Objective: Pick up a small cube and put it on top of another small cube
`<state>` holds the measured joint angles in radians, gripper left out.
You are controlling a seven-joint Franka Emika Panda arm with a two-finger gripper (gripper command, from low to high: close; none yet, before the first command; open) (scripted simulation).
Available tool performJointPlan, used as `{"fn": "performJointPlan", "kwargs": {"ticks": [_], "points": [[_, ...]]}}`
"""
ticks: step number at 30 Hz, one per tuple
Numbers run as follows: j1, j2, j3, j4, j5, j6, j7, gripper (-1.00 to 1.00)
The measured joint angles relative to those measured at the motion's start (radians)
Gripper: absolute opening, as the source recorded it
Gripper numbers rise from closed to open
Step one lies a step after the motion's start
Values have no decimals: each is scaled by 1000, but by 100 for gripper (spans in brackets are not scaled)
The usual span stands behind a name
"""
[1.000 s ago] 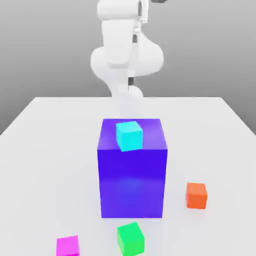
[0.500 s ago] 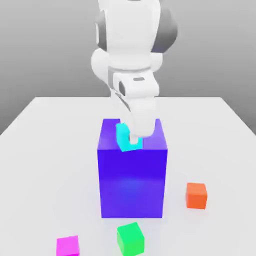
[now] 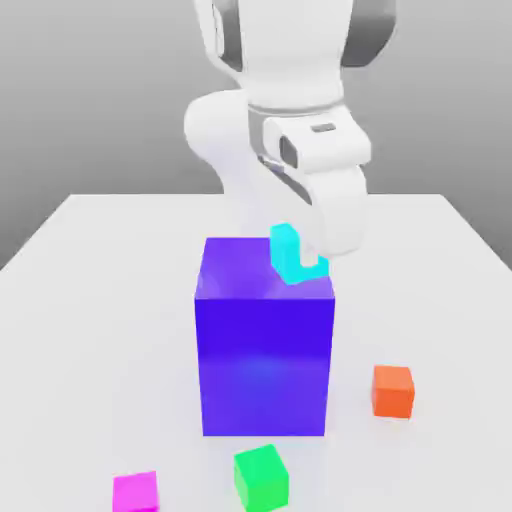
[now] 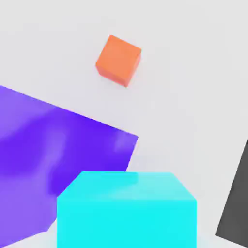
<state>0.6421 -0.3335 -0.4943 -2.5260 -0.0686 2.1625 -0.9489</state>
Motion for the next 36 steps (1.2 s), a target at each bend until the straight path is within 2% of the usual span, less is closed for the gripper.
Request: {"fn": "performJointPlan", "kwargs": {"ticks": [7,13,18,24,28,29,36], "points": [[93,257,17,116,196,88,-96,-100],[146,459,53,213,316,171,-145,-100],[165,610,102,289,363,255,-150,-100],[211,774,144,375,357,375,-120,-100],[178,917,205,418,406,484,-151,-100],[172,941,213,425,419,500,-160,100],[174,938,212,424,418,500,-159,100]]}}
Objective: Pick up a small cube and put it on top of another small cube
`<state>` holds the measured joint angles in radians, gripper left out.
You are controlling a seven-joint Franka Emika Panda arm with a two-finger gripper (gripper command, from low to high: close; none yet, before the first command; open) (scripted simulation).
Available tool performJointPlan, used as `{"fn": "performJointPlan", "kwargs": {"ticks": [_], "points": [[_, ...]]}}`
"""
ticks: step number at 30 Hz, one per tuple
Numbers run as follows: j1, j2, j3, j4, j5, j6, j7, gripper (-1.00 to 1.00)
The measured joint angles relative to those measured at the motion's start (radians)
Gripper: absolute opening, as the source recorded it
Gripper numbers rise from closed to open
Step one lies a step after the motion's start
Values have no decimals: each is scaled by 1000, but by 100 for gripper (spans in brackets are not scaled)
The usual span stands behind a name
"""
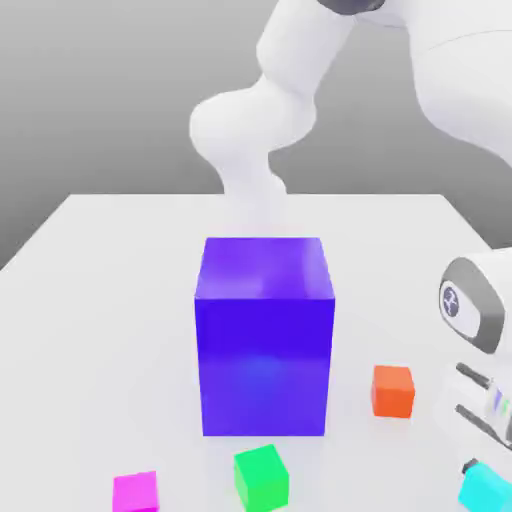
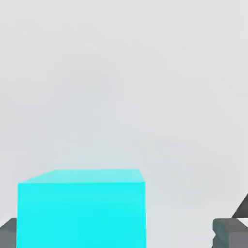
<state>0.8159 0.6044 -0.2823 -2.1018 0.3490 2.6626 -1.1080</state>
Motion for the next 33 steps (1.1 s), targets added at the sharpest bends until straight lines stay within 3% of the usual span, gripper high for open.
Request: {"fn": "performJointPlan", "kwargs": {"ticks": [4,16,20,21,28,33], "points": [[24,-122,-57,-36,-57,-86,30,100],[-353,-197,-210,-192,35,-43,-308,100],[-549,-98,-162,-181,154,37,-479,100],[-584,-65,-133,-172,184,61,-507,-100],[-596,-57,-129,-170,192,65,-518,-100],[-510,-205,-236,-218,55,-27,-433,-100]]}}
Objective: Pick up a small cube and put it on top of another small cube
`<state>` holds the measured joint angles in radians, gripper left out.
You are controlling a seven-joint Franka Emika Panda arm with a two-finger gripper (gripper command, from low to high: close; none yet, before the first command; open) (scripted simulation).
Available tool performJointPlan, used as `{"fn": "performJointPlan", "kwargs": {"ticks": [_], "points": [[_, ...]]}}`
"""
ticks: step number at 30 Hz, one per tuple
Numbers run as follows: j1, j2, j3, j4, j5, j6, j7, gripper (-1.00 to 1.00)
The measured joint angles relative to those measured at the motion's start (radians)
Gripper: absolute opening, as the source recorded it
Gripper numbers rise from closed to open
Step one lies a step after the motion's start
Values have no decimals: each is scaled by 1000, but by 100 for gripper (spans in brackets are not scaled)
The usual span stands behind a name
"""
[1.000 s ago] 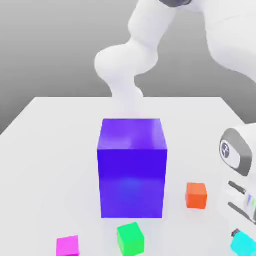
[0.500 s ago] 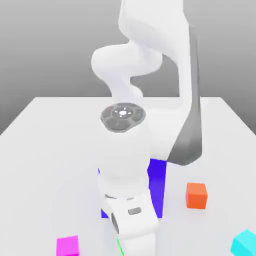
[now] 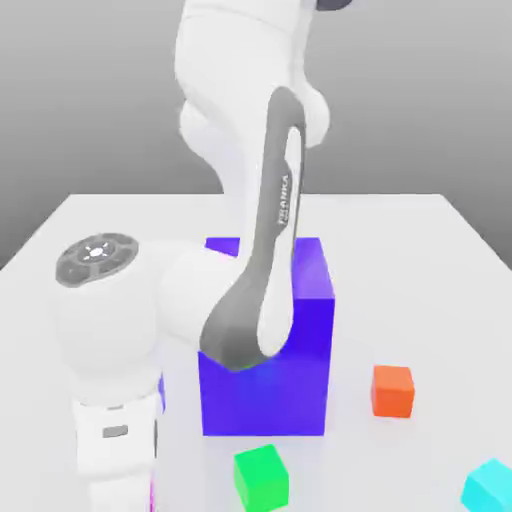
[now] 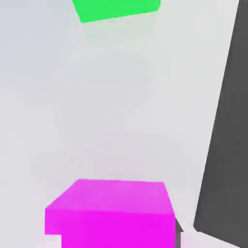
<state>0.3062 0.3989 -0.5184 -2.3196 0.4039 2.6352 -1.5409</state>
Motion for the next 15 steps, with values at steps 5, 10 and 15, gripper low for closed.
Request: {"fn": "performJointPlan", "kwargs": {"ticks": [5,10,15], "points": [[100,-135,-12,-77,-163,-21,-37,-100],[167,-246,21,-153,-276,-31,-128,-100],[179,-227,67,-179,-250,20,-221,-100]]}}
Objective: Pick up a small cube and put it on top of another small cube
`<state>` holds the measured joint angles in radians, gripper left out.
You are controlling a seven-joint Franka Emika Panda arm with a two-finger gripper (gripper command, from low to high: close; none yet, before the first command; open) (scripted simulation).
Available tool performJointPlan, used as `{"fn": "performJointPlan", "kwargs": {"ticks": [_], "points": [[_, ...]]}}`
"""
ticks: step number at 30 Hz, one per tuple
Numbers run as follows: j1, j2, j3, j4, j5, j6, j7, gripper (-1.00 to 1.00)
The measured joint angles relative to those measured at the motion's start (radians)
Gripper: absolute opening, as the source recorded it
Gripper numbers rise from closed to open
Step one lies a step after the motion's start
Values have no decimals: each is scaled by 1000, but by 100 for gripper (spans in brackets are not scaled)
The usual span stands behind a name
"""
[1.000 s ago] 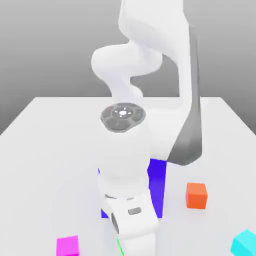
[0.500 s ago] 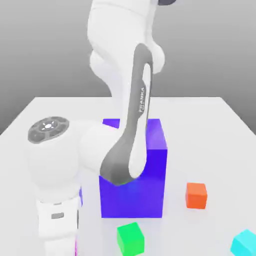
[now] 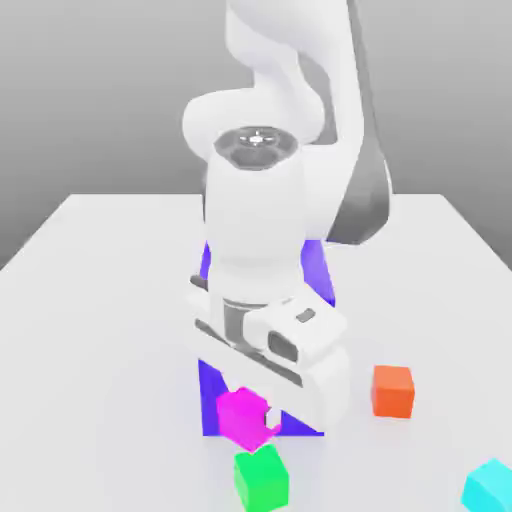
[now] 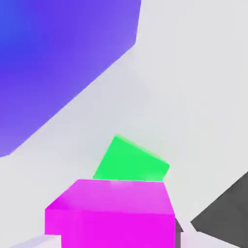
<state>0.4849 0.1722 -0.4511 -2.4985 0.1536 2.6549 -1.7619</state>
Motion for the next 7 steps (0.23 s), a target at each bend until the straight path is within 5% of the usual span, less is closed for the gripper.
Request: {"fn": "performJointPlan", "kwargs": {"ticks": [4,5,7], "points": [[-40,90,58,7,91,73,-68,-100],[-54,115,76,8,117,92,-87,100],[-54,115,76,8,117,92,-87,100]]}}
